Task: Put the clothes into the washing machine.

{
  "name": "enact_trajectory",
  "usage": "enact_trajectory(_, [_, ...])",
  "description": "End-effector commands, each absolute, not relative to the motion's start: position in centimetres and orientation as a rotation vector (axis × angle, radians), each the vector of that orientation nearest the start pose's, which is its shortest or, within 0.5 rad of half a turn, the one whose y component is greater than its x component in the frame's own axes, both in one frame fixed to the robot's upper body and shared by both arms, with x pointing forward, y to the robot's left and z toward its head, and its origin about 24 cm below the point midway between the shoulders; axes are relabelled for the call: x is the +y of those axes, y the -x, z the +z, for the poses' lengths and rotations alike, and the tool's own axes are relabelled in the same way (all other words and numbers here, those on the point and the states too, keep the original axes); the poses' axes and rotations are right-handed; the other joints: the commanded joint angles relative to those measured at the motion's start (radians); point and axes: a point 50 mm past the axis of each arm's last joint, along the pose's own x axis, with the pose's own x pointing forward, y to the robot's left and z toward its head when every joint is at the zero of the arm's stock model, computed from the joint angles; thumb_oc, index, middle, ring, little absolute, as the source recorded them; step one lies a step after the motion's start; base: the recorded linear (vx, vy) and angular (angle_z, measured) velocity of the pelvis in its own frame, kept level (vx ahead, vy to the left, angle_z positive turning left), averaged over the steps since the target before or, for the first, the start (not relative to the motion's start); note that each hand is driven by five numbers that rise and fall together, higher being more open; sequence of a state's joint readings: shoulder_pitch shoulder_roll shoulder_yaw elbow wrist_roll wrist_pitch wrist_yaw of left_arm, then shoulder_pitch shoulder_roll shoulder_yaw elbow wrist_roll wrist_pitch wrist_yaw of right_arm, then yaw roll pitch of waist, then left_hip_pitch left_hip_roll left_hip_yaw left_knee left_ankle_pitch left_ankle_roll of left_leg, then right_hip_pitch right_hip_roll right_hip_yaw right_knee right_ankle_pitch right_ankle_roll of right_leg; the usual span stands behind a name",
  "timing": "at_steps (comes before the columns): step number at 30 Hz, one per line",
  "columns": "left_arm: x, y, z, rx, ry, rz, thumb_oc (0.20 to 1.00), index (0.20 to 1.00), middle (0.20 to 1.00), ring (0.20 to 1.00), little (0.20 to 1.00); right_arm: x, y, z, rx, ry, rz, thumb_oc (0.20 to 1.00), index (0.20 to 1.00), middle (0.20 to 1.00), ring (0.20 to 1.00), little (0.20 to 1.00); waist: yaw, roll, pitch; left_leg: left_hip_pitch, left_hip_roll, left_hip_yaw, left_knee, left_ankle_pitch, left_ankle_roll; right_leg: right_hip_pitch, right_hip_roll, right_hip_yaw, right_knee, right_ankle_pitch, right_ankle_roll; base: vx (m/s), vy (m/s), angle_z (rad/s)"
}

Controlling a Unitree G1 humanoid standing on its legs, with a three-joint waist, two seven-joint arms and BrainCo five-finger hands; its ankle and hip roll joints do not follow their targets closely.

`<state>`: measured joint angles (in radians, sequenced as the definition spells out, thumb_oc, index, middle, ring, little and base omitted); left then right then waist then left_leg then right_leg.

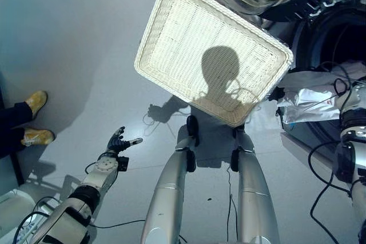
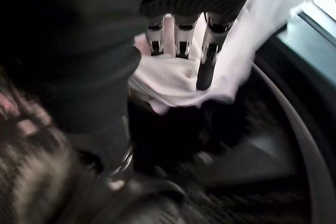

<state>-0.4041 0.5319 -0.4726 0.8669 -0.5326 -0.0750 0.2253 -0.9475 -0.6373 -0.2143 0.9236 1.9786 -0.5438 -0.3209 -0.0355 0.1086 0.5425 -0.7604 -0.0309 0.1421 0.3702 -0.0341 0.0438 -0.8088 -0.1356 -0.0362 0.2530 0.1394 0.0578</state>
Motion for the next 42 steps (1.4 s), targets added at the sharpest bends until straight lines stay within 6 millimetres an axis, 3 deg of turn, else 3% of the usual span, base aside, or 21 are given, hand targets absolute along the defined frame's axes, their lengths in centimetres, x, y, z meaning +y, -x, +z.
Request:
enact_trajectory(1, [25.1,-28.0,-4.1,0.512,-0.258,0.233,1.0,1.0,1.0,1.0,1.0,-42.0,-29.9,19.0,-0.771,-1.391,-0.986,1.0,1.0,1.0,1.0,1.0,0.006,0.082,-0.023,0.011,0.004,-0.028,-0.131,0.091,-0.099,-0.018,0.106,-0.095,0.196,-0.229,-0.041,-0.01,0.018,-0.04])
enact_trajectory(3, [24.4,-27.9,-4.4,0.511,-0.254,0.227,1.0,1.0,1.0,1.0,1.0,-41.3,-30.3,20.0,-0.737,-1.237,-1.042,1.0,1.0,1.0,1.0,1.0,0.008,0.09,-0.023,0.009,0.002,-0.028,-0.136,0.092,-0.096,-0.022,0.107,-0.093,0.194,-0.228,-0.041,-0.02,0.036,-0.07])
enact_trajectory(6, [23.4,-27.8,-4.8,0.507,-0.24,0.221,1.0,1.0,1.0,1.0,1.0,-40.8,-29.9,22.0,-0.828,-1.067,-1.105,1.0,1.0,1.0,1.0,1.0,0.009,0.099,-0.023,0.008,0.002,-0.026,-0.146,0.095,-0.096,-0.025,0.11,-0.092,0.19,-0.228,-0.041,-0.02,0.066,-0.11])
enact_trajectory(9, [22.8,-27.7,-4.9,0.502,-0.229,0.215,1.0,1.0,1.0,1.0,1.0,-40.3,-30.2,22.6,-0.856,-0.992,-1.021,1.0,1.0,1.0,1.0,1.0,0.008,0.105,-0.023,0.01,-0.002,-0.025,-0.152,0.098,-0.096,-0.027,0.114,-0.088,0.187,-0.228,-0.041,-0.01,0.052,-0.1])
enact_trajectory(11, [22.5,-27.7,-4.9,0.497,-0.215,0.209,1.0,1.0,1.0,1.0,1.0,-40.1,-30.8,22.3,-0.875,-0.981,-0.865,1.0,1.0,1.0,1.0,1.0,0.006,0.11,-0.023,0.01,-0.004,-0.019,-0.163,0.102,-0.097,-0.031,0.114,-0.086,0.181,-0.227,-0.039,-0.04,0.065,0.01])
enact_trajectory(18, [22.5,-27.4,-5.2,0.507,-0.196,0.211,1.0,1.0,1.0,1.0,1.0,-38.8,-31.6,17.9,-0.805,-0.995,-0.652,1.0,1.0,1.0,1.0,1.0,-0.007,0.104,-0.023,0.014,-0.006,-0.012,-0.181,0.109,-0.097,-0.034,0.119,-0.078,0.158,-0.208,-0.033,-0.02,0.036,-0.01])
enact_trajectory(20, [22.4,-27.4,-5.3,0.507,-0.19,0.218,1.0,1.0,1.0,1.0,1.0,-37.2,-31.9,15.3,-0.74,-1.006,-0.607,1.0,1.0,1.0,1.0,1.0,-0.015,0.096,-0.023,0.013,-0.005,-0.006,-0.188,0.111,-0.095,-0.036,0.125,-0.071,0.148,-0.2,-0.032,-0.03,0.043,-0.03])
enact_trajectory(22, [22.4,-27.4,-5.4,0.507,-0.191,0.22,1.0,1.0,1.0,1.0,1.0,-37.0,-31.9,14.6,-0.732,-1.02,-0.603,1.0,1.0,1.0,1.0,1.0,-0.017,0.094,-0.023,0.013,-0.005,-0.005,-0.19,0.111,-0.095,-0.037,0.126,-0.069,0.146,-0.198,-0.031,-0.02,0.036,-0.01])
enact_trajectory(28, [22.0,-27.1,-5.8,0.512,-0.173,0.24,1.0,1.0,1.0,1.0,1.0,-34.4,-31.3,8.2,-0.602,-1.209,-0.581,1.0,1.0,1.0,1.0,1.0,-0.032,0.089,-0.023,0.022,-0.007,0.008,-0.215,0.122,-0.093,-0.031,0.13,-0.057,0.125,-0.185,-0.027,-0.02,0.057,0.01])
enact_trajectory(30, [21.9,-27.1,-5.9,0.512,-0.172,0.242,1.0,1.0,1.0,1.0,1.0,-33.9,-31.3,7.5,-0.577,-1.228,-0.571,1.0,1.0,1.0,1.0,1.0,-0.034,0.089,-0.023,0.023,-0.007,0.01,-0.219,0.123,-0.093,-0.03,0.13,-0.055,0.12,-0.183,-0.026,-0.02,0.063,0.01])
enact_trajectory(33, [21.8,-26.9,-6.0,0.518,-0.171,0.247,1.0,1.0,1.0,1.0,1.0,-32.3,-31.3,5.1,-0.399,-1.22,-0.566,1.0,1.0,1.0,1.0,1.0,-0.037,0.085,-0.023,0.026,-0.01,0.014,-0.223,0.124,-0.091,-0.023,0.127,-0.052,0.104,-0.172,-0.022,-0.02,0.043,-0.01])
enact_trajectory(42, [22.0,-27.1,-6.0,0.522,-0.172,0.258,1.0,1.0,1.0,1.0,1.0,-30.8,-31.6,3.9,-0.288,-1.187,-0.526,1.0,1.0,1.0,1.0,1.0,-0.037,0.071,-0.023,0.037,-0.011,0.021,-0.238,0.129,-0.085,-0.005,0.128,-0.049,0.076,-0.153,-0.017,-0.01,0.015,-0.01])
